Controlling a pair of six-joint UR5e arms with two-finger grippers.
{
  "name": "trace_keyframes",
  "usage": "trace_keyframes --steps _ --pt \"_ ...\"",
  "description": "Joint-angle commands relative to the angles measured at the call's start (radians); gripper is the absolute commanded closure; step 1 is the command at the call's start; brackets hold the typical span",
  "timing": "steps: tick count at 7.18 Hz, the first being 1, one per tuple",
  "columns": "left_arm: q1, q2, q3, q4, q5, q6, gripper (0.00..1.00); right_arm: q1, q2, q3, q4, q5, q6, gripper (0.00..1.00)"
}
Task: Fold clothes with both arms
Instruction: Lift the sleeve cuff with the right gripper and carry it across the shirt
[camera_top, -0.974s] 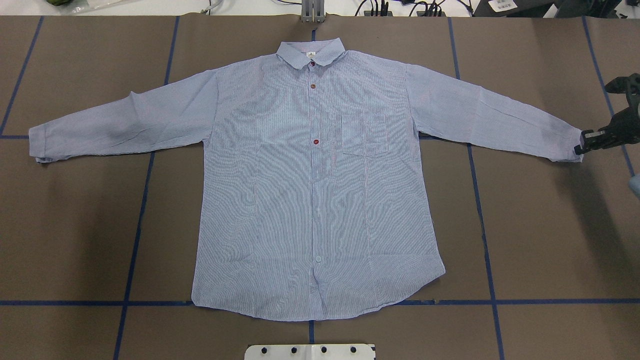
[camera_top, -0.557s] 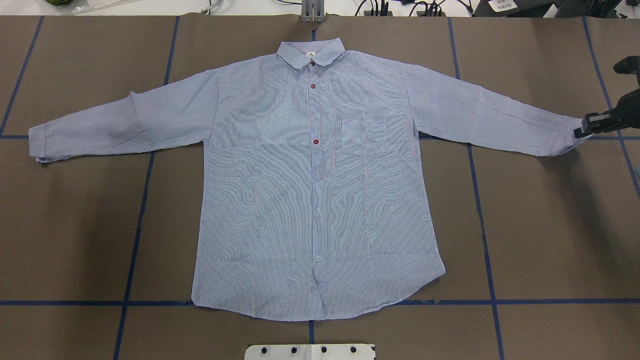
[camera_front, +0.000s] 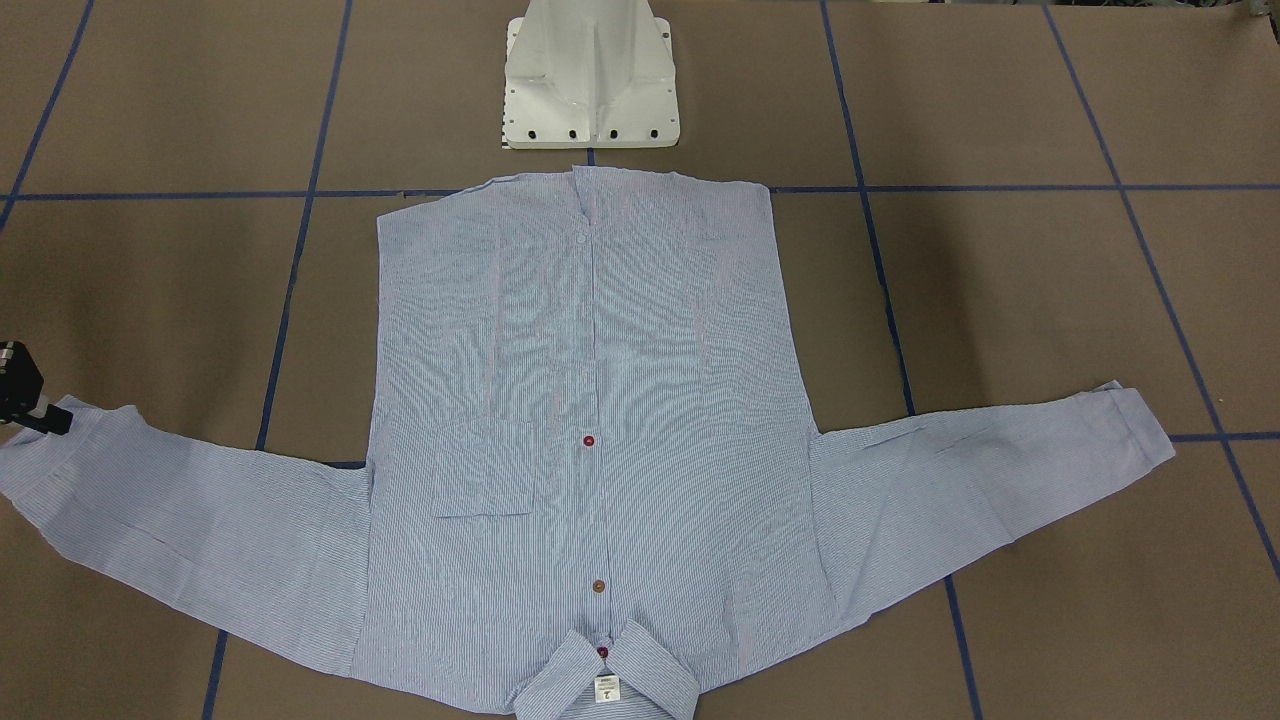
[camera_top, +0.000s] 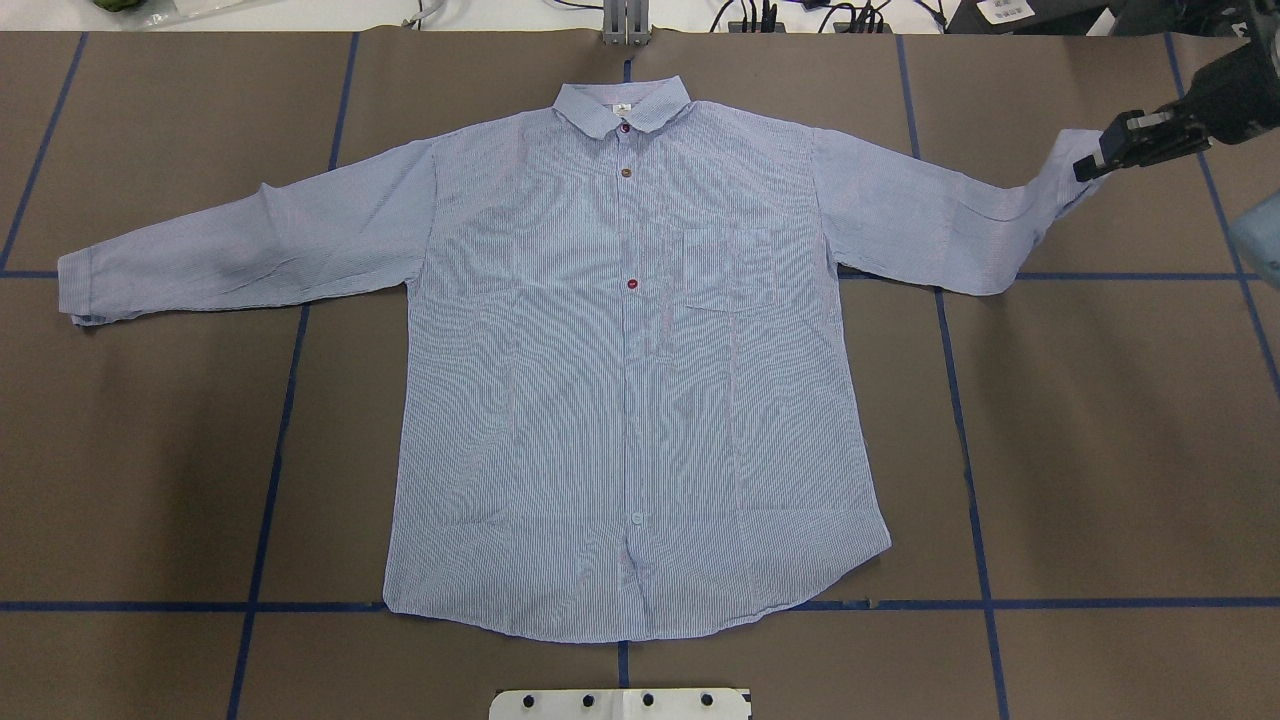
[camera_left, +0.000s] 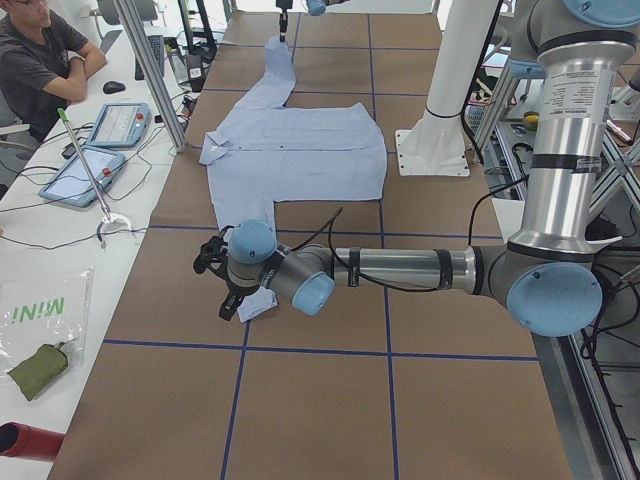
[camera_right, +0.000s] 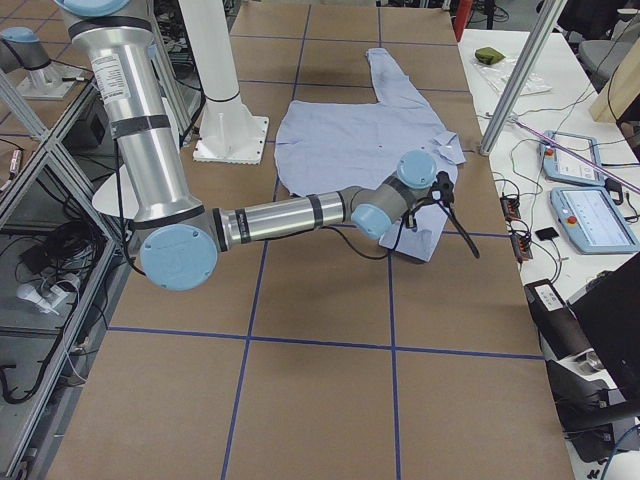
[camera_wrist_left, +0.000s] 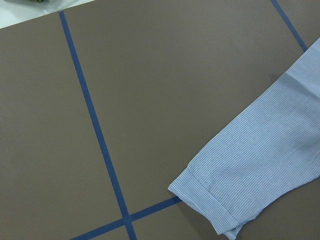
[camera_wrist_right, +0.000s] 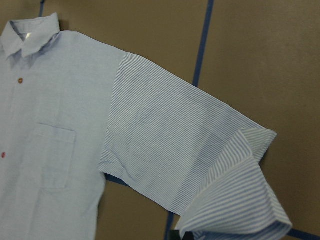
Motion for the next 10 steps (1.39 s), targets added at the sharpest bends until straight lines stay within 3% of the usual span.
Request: trace_keyframes --steps 1,3,4,7,10 --pt "-0.006 0.008 -0.003 0.000 -0.034 0.001 0.01 -0.059 0.175 0.045 -0.107 0.060 0.176 1.00" --pt "-0.006 0.005 -0.005 0.000 -0.034 0.000 0.01 -0.146 0.362 0.053 -0.152 0.022 0.406 1.00" --pt "-0.006 0.005 -0.003 0.000 -0.034 0.000 0.01 -0.203 0.419 0.044 -0.159 -0.049 0.413 1.00" --pt "-0.007 0.010 -0.002 0.000 -0.033 -0.002 0.01 -0.323 0.613 -0.141 -0.153 -0.188 0.405 1.00" --pt "-0.007 0.010 -0.003 0.001 -0.034 -0.003 0.01 -0.410 0.691 -0.264 -0.141 -0.330 0.399 1.00"
